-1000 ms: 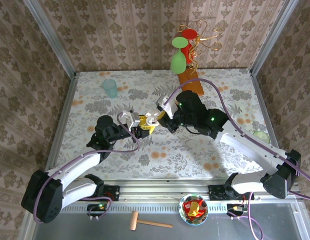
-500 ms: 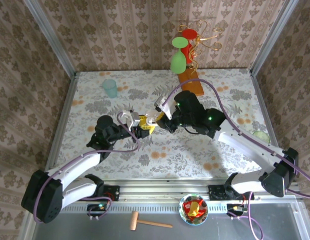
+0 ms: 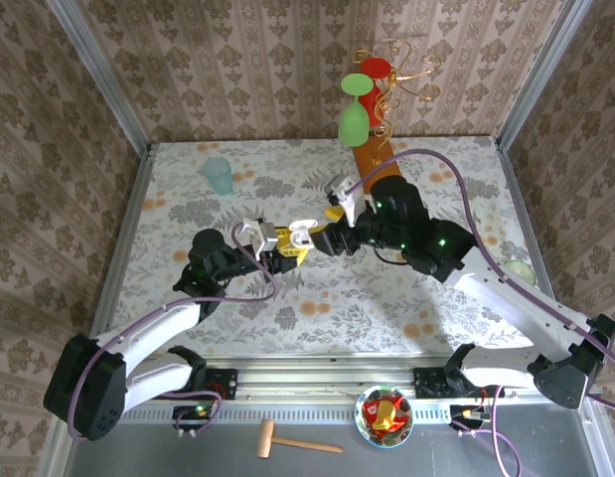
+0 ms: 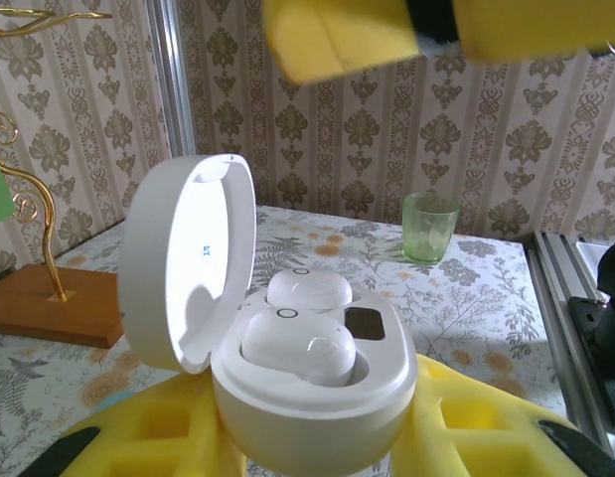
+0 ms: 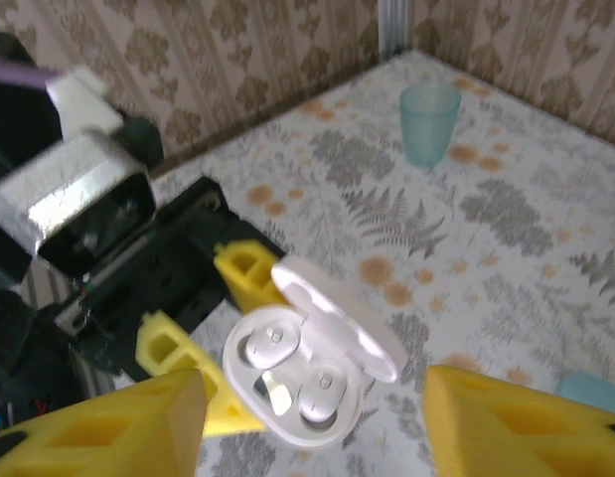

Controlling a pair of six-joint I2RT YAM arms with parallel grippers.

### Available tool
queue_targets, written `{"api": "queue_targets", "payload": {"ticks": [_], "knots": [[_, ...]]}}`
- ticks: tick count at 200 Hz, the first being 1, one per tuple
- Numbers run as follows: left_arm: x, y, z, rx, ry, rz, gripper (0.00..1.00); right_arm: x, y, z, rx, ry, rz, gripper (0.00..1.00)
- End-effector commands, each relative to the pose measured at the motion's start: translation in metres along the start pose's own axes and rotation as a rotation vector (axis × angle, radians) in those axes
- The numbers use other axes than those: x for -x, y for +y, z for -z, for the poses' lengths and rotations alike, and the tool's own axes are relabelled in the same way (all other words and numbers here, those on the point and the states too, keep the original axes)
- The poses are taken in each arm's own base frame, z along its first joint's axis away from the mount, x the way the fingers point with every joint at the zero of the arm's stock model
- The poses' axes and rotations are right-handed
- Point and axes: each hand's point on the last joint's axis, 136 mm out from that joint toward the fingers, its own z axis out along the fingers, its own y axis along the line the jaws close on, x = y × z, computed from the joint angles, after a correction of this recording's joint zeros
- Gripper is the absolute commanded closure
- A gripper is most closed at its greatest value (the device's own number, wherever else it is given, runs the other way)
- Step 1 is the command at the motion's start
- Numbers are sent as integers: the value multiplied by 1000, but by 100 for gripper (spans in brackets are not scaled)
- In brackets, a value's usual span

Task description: Insert wireless bluetooth earbuds into charging case

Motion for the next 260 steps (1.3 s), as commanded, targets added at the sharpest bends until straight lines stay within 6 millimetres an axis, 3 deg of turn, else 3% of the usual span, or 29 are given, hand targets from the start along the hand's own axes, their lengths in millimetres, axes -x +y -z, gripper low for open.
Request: {"api": "queue_targets", "payload": {"ticks": [1, 26, 48, 51, 111, 178, 213, 260], "knots": [[19, -5, 0, -34, -49, -92, 78, 15, -15, -6, -44, -49, -162, 32], [16, -6, -1, -42, -42, -110, 78, 18, -30, -16, -96, 9, -303, 31], [17, -6, -2, -43, -45, -115, 78, 11, -36, -23, -128, 73, -346, 31], [16, -5, -2, -44, -44, -115, 78, 4, -39, -31, -134, 104, -356, 31], [17, -5, -2, -37, -50, -123, 78, -21, -34, -45, -93, 267, -395, 31], [20, 5, -2, 19, -53, -114, 78, -37, -21, -26, -37, 334, -307, 30], [19, 4, -1, 20, -52, -111, 78, -24, -17, -11, -6, 234, -309, 29], [39, 10, 0, 75, -142, -138, 78, -15, -16, -17, 301, 46, -776, 26]]}}
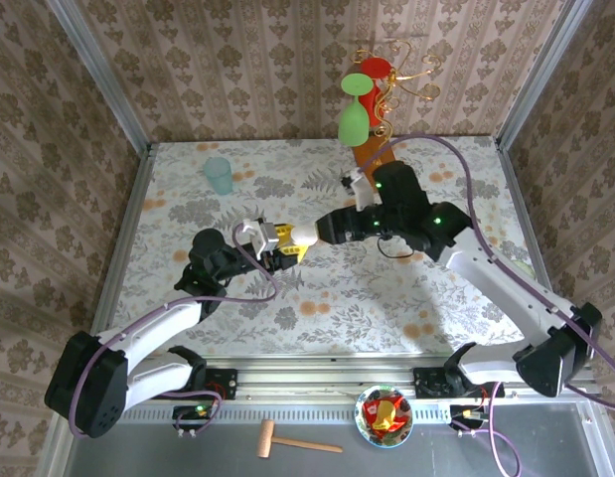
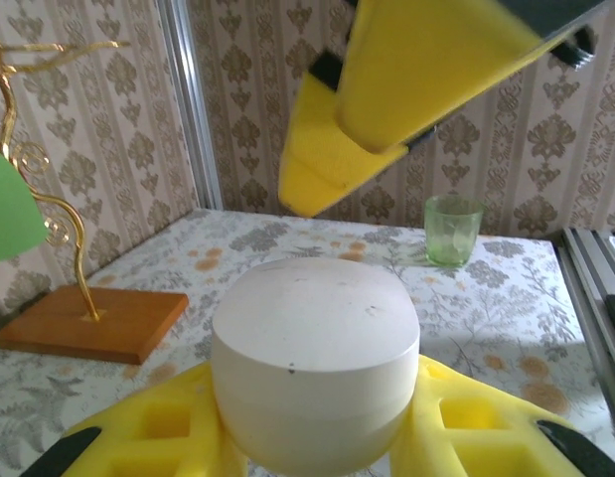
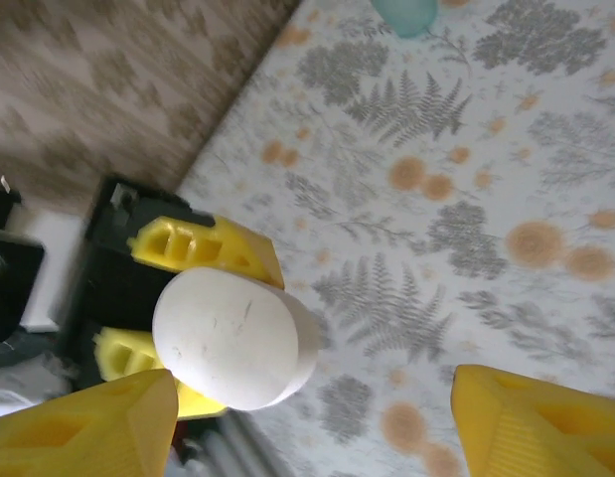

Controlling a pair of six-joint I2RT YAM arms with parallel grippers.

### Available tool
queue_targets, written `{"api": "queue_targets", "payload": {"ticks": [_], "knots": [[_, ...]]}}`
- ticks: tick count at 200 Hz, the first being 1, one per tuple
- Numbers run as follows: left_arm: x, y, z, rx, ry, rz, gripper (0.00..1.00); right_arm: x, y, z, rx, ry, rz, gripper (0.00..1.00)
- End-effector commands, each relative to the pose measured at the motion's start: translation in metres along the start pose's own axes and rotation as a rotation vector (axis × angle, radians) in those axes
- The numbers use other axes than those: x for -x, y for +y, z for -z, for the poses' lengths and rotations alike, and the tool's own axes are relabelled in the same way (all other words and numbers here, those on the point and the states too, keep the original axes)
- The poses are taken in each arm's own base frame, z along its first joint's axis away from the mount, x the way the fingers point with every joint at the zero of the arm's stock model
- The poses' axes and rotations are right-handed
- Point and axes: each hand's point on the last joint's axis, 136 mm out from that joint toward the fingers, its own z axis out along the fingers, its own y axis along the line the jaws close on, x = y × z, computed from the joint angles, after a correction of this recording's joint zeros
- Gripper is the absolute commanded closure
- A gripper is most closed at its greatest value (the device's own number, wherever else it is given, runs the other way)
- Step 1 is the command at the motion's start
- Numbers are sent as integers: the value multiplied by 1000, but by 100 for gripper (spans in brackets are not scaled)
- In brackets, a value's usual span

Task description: Insert wireless bluetooth earbuds into charging case

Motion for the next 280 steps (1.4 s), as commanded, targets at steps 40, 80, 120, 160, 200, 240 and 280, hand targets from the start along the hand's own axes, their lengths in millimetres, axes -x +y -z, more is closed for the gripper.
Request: {"api": "queue_targets", "payload": {"ticks": [40, 80, 120, 160, 200, 240, 280], "knots": [[41, 21, 1, 130, -159, -110, 78, 8, 39, -13, 541, -17, -440, 27], [43, 22, -4, 117, -166, -107, 78, 8, 42, -18, 646, -23, -528, 29], [44, 20, -6, 111, -166, -106, 78, 6, 35, -32, 668, -9, -580, 48], [41, 19, -7, 107, -155, -106, 78, 6, 30, -36, 660, -14, -593, 76], [30, 20, -9, 113, -108, -95, 68, 9, 24, -36, 643, -41, -586, 82], [5, 23, -3, 155, -18, -86, 21, 9, -7, -41, 516, -109, -562, 82], [-57, 26, 11, 245, 165, -22, 4, -3, -91, -60, 168, -195, -541, 81]]}}
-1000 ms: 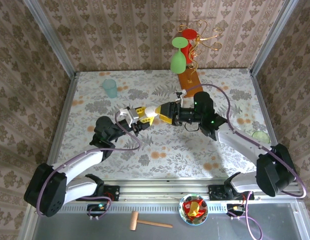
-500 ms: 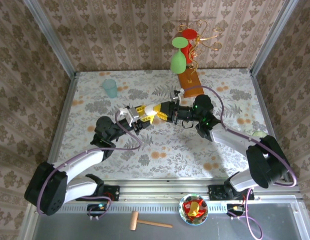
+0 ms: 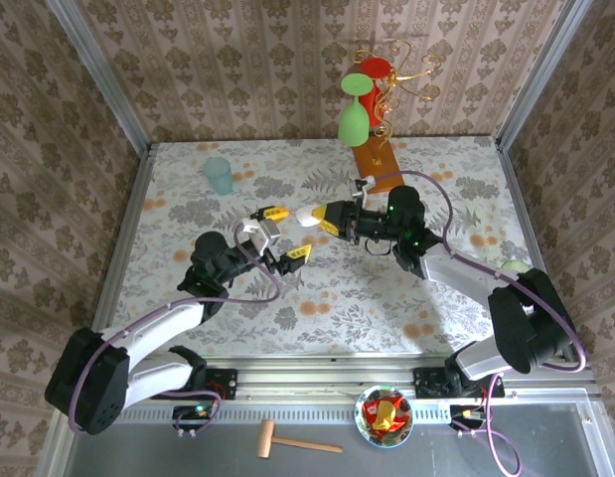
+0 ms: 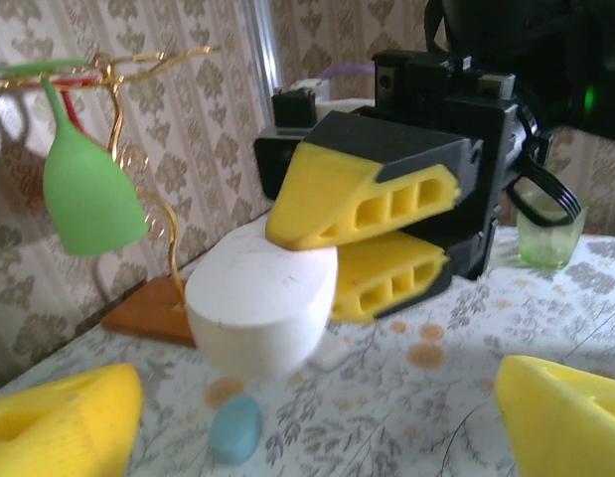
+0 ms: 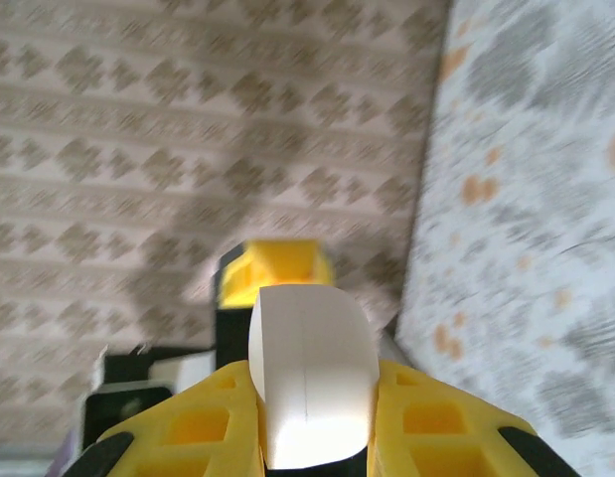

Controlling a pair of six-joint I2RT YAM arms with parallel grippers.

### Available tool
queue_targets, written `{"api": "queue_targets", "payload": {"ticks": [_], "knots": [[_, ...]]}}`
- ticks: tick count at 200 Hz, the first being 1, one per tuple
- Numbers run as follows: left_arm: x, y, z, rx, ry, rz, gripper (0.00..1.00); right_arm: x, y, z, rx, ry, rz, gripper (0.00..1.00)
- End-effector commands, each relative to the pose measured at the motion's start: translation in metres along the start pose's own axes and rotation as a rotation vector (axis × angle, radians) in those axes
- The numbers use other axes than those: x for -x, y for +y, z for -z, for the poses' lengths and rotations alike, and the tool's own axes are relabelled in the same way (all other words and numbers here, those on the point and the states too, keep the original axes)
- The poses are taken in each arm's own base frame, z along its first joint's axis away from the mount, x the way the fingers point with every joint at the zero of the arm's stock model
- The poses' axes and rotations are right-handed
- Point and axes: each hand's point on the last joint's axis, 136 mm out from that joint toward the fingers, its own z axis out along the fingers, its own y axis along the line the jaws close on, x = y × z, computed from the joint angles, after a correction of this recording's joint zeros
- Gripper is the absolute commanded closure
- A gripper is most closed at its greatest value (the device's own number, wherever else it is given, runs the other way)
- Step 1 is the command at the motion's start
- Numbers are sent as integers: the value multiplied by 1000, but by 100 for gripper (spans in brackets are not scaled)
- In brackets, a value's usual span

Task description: Insert wireless bluetooth earbuds into charging case

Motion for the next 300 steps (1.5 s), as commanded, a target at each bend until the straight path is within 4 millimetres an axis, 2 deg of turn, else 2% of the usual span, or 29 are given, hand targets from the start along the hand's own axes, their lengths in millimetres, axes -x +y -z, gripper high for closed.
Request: {"api": "queue_targets", "payload": {"ticks": [1, 24, 60, 90, 116, 143, 159, 182, 205, 224, 246, 266, 280, 300], "knots": [[-46, 1, 9, 62, 143, 27, 4, 22, -53, 11, -221, -118, 85, 81], [-76, 3, 18, 120, 234, 79, 0, 36, -87, 8, -327, -148, 121, 81], [-102, 0, 26, 144, 308, 103, 0, 48, -136, -5, -445, -147, 118, 78], [-105, -3, 27, 124, 316, 91, 0, 45, -174, -13, -498, -128, 65, 78], [-104, -7, 26, 97, 309, 88, 0, 39, -204, -11, -548, -123, 33, 76], [-101, -8, 25, 90, 297, 91, 0, 31, -222, -6, -586, -112, 16, 73], [-99, -8, 24, 85, 288, 92, 0, 30, -223, -3, -599, -113, 27, 67], [-94, 5, 27, 148, 272, 111, 0, 35, -212, 7, -635, -133, 100, 43], [-83, 32, 33, 277, 263, 110, 0, 45, -191, 26, -698, -159, 238, 21], [-70, 62, 46, 427, 261, 94, 0, 56, -167, 48, -772, -195, 402, 10], [-52, 98, 73, 608, 234, 86, 0, 75, -134, 90, -904, -309, 605, 5], [-56, 132, 106, 790, 295, 49, 0, 94, -108, 140, -1042, -462, 768, 1], [-67, 150, 128, 893, 339, 25, 0, 103, -101, 172, -1122, -543, 850, 0], [-95, 168, 153, 988, 405, 41, 0, 112, -118, 212, -1208, -605, 891, 0]]}}
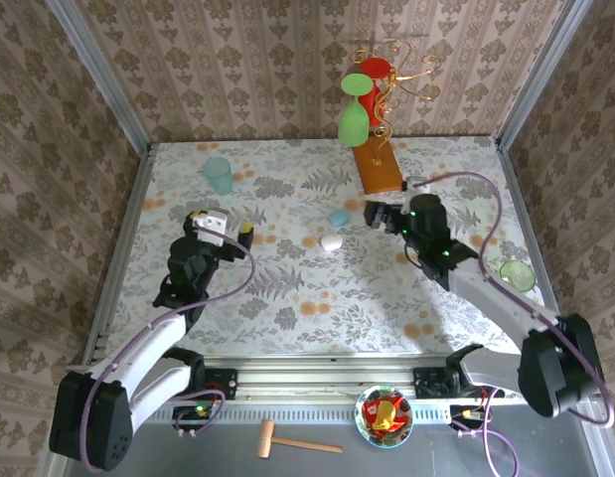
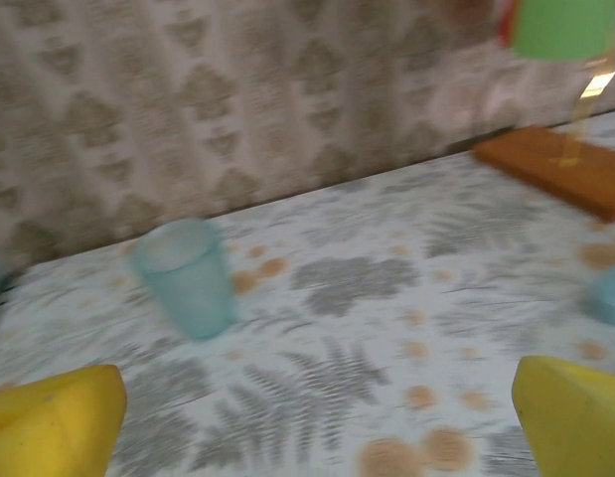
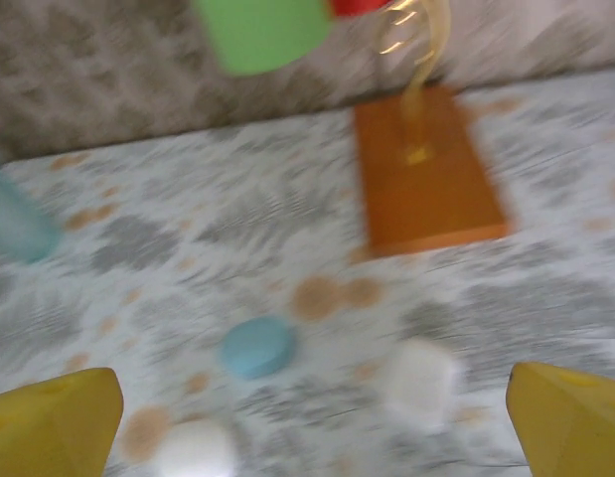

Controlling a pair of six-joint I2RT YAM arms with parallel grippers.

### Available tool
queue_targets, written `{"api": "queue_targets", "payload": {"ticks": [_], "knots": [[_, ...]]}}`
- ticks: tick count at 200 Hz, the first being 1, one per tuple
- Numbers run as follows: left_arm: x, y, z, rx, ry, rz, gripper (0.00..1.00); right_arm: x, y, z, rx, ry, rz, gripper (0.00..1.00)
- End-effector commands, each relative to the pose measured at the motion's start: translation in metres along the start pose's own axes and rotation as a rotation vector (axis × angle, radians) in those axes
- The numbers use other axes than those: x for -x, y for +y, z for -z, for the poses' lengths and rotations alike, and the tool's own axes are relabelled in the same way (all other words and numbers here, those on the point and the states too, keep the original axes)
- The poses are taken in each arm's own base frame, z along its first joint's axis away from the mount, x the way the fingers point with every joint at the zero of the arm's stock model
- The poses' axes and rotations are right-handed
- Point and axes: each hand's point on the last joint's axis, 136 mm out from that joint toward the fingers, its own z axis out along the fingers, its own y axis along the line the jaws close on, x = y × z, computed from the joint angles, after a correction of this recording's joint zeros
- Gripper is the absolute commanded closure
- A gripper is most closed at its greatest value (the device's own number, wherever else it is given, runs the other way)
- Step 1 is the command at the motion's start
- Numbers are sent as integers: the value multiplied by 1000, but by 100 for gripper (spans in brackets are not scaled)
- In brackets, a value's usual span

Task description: Insert wireless bluetooth earbuds into charging case

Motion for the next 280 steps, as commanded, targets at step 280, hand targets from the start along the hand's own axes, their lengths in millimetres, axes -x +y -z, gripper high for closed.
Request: {"api": "queue_targets", "payload": {"ticks": [280], "knots": [[-118, 89, -62, 239, 211, 83, 0, -74, -126, -48, -193, -51, 151, 0]]}}
